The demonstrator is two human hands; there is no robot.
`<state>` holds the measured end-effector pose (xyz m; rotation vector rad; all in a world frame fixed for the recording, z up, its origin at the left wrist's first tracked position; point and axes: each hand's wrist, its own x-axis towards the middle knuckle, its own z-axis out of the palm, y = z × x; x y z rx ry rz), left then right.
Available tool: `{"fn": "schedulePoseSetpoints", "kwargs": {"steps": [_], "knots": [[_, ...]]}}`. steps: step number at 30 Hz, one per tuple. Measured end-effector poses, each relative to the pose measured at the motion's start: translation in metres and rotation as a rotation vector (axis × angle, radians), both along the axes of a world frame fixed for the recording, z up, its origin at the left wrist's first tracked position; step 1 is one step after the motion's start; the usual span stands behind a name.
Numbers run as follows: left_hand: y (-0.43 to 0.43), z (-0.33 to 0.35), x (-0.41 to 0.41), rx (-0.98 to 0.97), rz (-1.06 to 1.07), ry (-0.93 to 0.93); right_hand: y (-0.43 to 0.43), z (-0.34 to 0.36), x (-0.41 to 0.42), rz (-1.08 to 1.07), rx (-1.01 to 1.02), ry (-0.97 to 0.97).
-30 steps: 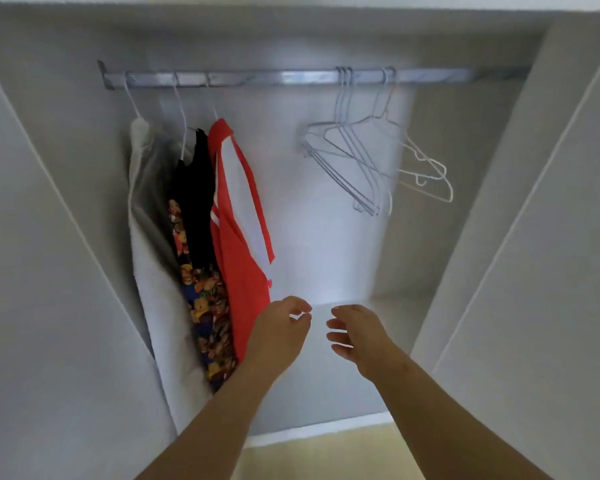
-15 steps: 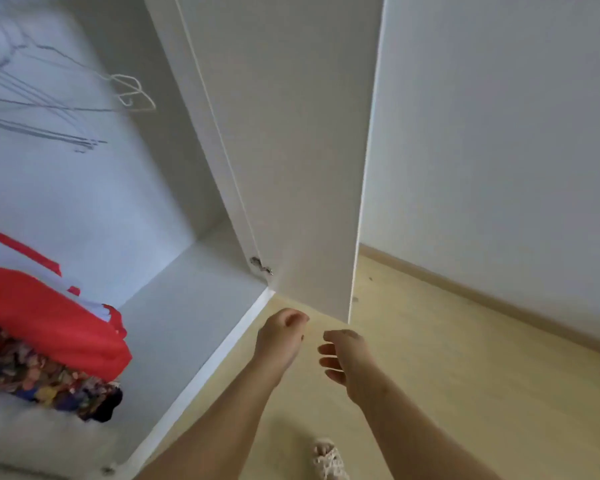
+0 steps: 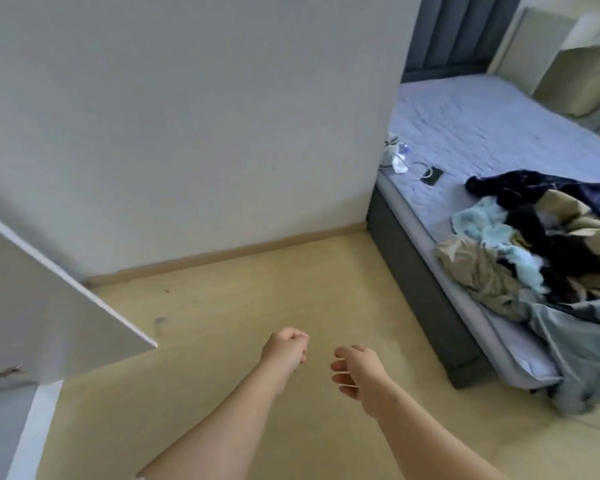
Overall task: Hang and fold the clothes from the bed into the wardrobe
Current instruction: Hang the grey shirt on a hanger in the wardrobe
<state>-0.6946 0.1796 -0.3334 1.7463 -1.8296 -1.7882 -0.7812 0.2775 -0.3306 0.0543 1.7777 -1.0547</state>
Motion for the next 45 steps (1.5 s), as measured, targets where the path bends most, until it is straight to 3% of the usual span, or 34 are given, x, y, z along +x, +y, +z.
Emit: {"fn": "schedulePoseSetpoints", "kwargs": {"steps": [11,23,34,38,45], "knots": [[0.118,0.002,-0.271,0.081,-0.321,0.051,0.159,-0.007,-0.240,-0.427,0.056,0.078],[0.090,-0.022,-0.475,0.090,-0.508,-0.029,0.155,-0.051,-0.409,-0.658,0.103,0.027],[0.062,-0.071,-0.643,0.077,-0.807,-0.161,0.138,-0.115,-0.543,-0.659,0.260,0.072],[0.072,-0.108,-0.673,0.090,-0.854,-0.214,0.157,-0.158,-0.566,-0.654,0.328,0.038],[0.096,-0.193,-0.684,0.148,-0.849,-0.337,0.205,-0.231,-0.590,-0.431,0.550,0.074]]}}
